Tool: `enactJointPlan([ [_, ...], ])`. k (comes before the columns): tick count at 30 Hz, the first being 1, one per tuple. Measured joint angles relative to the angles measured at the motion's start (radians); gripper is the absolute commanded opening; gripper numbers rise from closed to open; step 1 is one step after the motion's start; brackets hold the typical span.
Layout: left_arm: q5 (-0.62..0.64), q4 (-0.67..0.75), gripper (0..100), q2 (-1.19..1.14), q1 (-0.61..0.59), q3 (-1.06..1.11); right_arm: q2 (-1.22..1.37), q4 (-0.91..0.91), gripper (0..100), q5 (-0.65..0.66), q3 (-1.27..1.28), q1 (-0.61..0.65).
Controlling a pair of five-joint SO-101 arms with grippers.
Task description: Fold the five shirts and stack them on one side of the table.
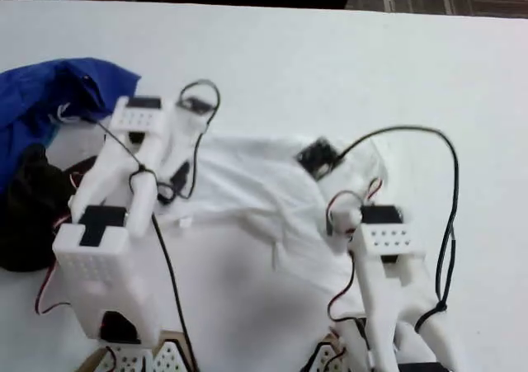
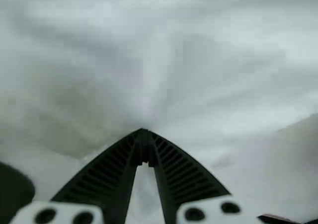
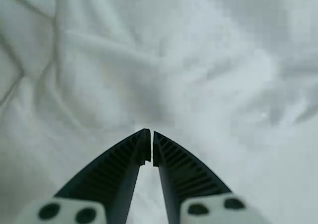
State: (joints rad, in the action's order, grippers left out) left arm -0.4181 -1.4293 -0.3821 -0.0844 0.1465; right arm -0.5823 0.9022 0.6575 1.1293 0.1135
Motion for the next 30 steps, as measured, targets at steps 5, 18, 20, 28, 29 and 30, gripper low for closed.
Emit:
enactJointPlan([
  [5,-0.005,0.086,2,0.044,-0.023,0.106,-0.005,-0.003,2.2,0.112,0.103,-0.057],
  [18,-0.103,0.068,2,0.052,-0.081,0.074,-0.012,-0.020,2.2,0.290,0.114,-0.239],
  [20,-0.103,0.008,2,0.051,-0.098,0.011,-0.012,-0.020,2.2,0.290,0.114,-0.239],
  [28,-0.101,-0.227,2,0.051,-0.104,-0.364,-0.170,0.230,2.2,0.292,-0.028,-0.245],
  [29,-0.101,-0.233,2,0.051,-0.104,-0.399,-0.210,0.261,2.2,0.290,-0.052,-0.236],
  [30,-0.097,-0.233,2,0.051,-0.104,-0.428,-0.249,0.282,2.2,0.284,-0.072,-0.221],
])
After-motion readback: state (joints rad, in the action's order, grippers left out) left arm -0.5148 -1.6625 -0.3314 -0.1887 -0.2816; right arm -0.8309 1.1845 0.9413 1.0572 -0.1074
